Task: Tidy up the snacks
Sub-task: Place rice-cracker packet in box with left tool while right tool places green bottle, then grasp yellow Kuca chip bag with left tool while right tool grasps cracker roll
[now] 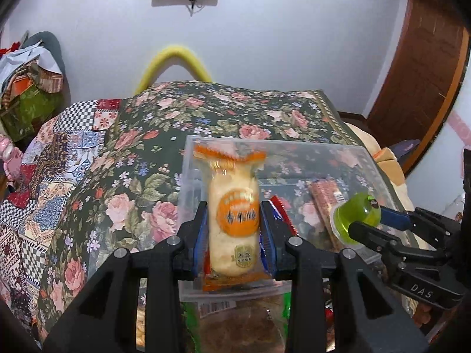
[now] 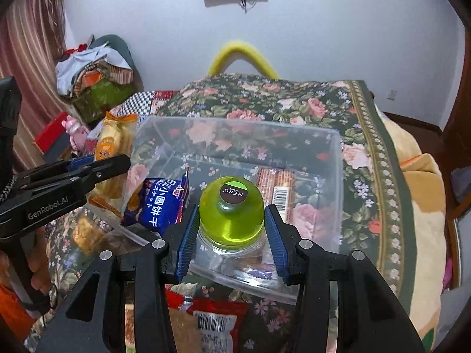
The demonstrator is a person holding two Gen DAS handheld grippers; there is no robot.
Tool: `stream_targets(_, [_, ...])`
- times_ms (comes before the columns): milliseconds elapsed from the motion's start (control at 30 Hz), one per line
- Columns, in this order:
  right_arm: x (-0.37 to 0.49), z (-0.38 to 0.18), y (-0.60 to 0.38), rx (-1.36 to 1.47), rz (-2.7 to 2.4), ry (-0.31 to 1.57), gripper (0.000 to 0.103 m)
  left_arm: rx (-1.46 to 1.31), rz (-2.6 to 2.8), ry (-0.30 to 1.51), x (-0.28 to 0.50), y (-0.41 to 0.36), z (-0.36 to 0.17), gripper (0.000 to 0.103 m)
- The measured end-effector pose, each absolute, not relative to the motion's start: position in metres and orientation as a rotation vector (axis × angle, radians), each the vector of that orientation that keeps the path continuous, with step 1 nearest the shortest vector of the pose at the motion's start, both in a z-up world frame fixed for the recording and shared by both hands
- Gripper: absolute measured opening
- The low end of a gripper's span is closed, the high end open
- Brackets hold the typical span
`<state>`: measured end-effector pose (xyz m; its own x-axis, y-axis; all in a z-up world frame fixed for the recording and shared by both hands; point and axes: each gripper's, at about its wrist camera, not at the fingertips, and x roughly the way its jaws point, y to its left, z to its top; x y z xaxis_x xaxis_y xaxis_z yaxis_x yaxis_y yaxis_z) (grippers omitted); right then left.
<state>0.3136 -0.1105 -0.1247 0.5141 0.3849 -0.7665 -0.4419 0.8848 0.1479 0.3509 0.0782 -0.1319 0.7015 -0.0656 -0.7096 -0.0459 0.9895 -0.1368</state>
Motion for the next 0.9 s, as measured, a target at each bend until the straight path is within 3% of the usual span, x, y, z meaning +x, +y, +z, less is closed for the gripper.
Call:
stream_targets(167, [0.316, -0.132, -0.108, -0.08, 0.498, 0.936, 0.043, -0.168, -0.025, 0.811, 0.35, 0.081, -0.133, 0.036])
stream_targets(300, [0.315, -0.126, -0.109, -0.079, 0.488, 0.92, 0.041, -0.166, -0.03, 0.795, 0.341, 0.081, -0.127, 0.052])
stream_targets(900, [0.261, -0.071, -0.154, -0.086, 0.425, 0.8, 0.042, -0.117, -0.072, 0.768, 0.267, 0.081, -0.092, 0.073])
